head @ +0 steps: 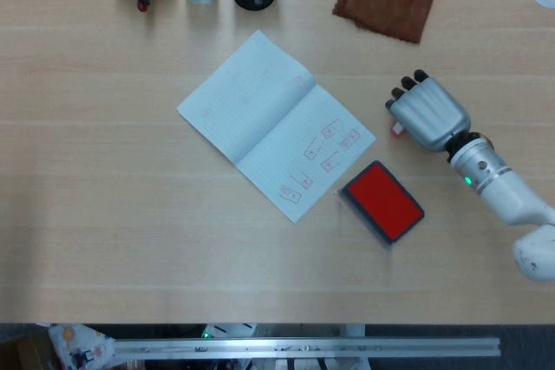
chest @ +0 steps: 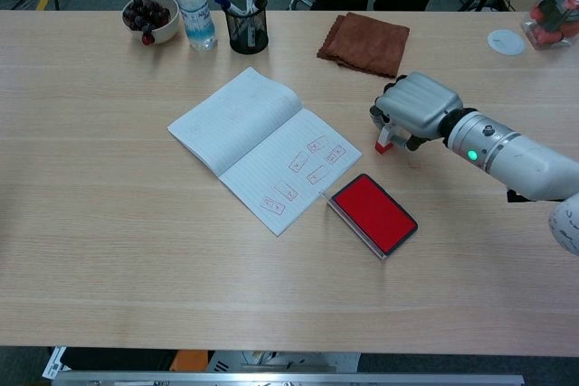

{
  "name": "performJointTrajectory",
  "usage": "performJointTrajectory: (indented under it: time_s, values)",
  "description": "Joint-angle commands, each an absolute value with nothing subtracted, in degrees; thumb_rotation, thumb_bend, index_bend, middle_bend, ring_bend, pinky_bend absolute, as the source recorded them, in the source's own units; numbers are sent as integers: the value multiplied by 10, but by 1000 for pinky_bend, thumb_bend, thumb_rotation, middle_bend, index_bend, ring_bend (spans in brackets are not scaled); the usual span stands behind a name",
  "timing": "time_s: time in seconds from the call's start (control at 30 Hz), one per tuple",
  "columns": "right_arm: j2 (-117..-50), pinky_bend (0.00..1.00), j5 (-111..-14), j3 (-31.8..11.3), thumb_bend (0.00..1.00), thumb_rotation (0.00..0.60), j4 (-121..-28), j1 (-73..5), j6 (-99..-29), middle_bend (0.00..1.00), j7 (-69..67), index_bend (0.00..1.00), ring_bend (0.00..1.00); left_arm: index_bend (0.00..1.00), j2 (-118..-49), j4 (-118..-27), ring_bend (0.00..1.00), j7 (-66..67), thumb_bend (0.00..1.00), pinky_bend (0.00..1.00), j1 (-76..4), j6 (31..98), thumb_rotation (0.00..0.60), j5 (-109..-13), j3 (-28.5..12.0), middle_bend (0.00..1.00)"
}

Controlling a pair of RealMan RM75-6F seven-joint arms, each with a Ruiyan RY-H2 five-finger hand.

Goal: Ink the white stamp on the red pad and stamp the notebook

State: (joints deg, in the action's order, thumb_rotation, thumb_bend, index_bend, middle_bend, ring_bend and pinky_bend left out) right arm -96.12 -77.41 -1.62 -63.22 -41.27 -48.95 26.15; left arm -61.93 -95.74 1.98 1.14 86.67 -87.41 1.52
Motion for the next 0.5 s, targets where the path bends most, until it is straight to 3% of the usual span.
performJointTrajectory:
  time_s: [0.03, 0.5]
  values:
    - [-961, 276, -774, -16, 352, 600, -632, -412, -489, 435, 262, 560, 281, 190, -619, -957, 218, 21, 276, 134, 11, 865, 600, -874, 15, 155]
    - [-956, 254, -775, -18, 262, 600, -637, -408, -491, 412, 257, 484, 258, 190, -620, -960, 219, 24, 276, 134, 9, 866, 600, -875, 15, 154]
